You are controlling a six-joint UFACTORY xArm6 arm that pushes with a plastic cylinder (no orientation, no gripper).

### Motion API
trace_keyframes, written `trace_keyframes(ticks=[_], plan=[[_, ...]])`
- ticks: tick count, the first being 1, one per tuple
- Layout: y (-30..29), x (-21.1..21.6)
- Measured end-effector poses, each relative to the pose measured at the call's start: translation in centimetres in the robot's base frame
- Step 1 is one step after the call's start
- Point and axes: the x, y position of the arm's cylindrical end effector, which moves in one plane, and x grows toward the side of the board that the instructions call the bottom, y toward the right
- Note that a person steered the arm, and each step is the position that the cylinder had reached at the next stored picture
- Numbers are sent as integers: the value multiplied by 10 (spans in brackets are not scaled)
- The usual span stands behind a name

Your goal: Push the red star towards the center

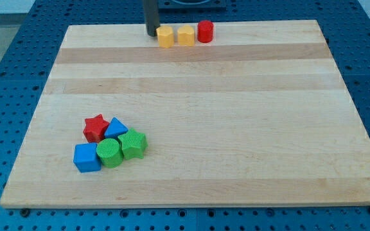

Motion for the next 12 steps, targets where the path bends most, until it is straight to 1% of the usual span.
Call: trace_keyframes(ticks=[1, 4, 5, 6, 7, 8, 9, 12], plan=[[28, 0], [31, -1], [4, -1], [-49, -3], [-77, -17], [-115, -16], [-128, 27], [-146, 204]])
